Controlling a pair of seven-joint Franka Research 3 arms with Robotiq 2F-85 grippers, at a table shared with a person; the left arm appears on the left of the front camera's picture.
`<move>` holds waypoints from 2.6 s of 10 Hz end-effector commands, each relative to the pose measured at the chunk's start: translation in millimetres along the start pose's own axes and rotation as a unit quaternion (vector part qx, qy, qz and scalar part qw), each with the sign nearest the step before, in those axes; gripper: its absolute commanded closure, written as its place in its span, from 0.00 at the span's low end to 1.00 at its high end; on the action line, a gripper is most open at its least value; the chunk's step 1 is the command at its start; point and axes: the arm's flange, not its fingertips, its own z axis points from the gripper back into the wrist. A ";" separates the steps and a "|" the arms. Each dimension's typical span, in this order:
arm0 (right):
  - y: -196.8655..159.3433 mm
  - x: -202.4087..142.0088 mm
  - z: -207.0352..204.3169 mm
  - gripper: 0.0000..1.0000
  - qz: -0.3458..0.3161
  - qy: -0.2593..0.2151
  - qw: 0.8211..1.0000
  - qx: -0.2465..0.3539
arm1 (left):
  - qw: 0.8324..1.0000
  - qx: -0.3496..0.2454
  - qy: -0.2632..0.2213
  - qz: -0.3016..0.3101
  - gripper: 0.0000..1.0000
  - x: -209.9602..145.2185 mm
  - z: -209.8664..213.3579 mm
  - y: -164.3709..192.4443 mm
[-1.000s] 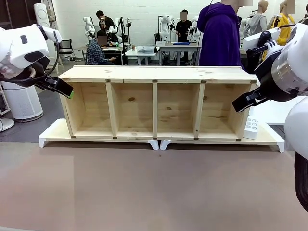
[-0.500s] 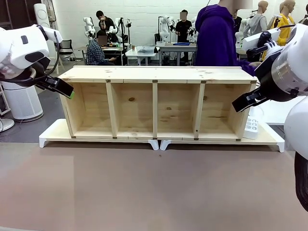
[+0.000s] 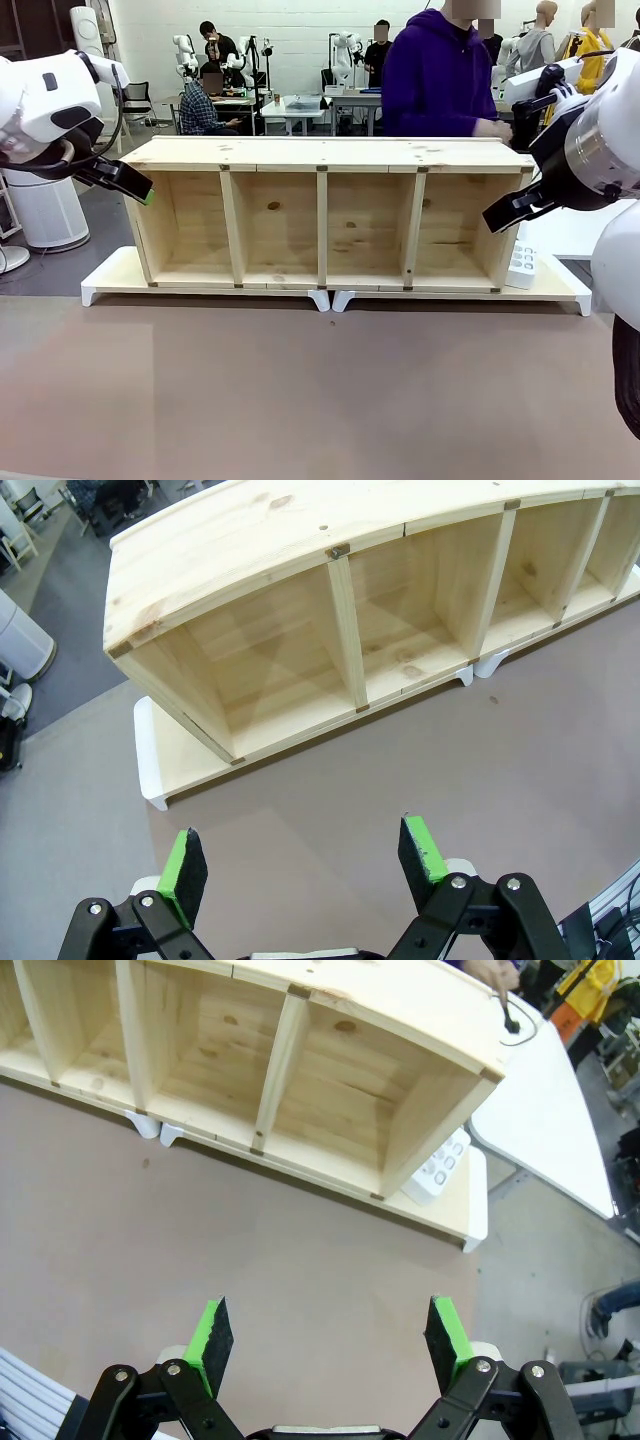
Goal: Perform cable management.
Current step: When the cord part of the Power Cable appears at the lower middle area of the table and stops, grasp the cord part of the Power Cable.
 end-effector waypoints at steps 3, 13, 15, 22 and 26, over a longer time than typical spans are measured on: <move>0.3 2.5 -3.8 0.00 0.006 -0.005 1.000 0.002 | 1.000 0.000 -0.006 -0.002 0.00 1.7 -0.9 -0.5; 0.3 2.5 -3.8 0.00 0.006 -0.005 1.000 0.002 | 1.000 0.000 -0.006 -0.002 0.00 1.7 -0.9 -0.5; 0.3 2.5 -3.8 0.00 0.006 -0.005 1.000 0.002 | 1.000 0.000 -0.006 -0.002 0.00 1.7 -0.9 -0.5; 0.3 2.5 -3.8 0.00 0.006 -0.005 1.000 0.002 | 1.000 0.000 -0.006 -0.002 0.00 1.7 -0.9 -0.5; 0.3 2.5 -3.8 0.00 0.006 -0.005 1.000 0.002 | 1.000 0.000 -0.006 -0.002 0.00 1.7 -0.9 -0.5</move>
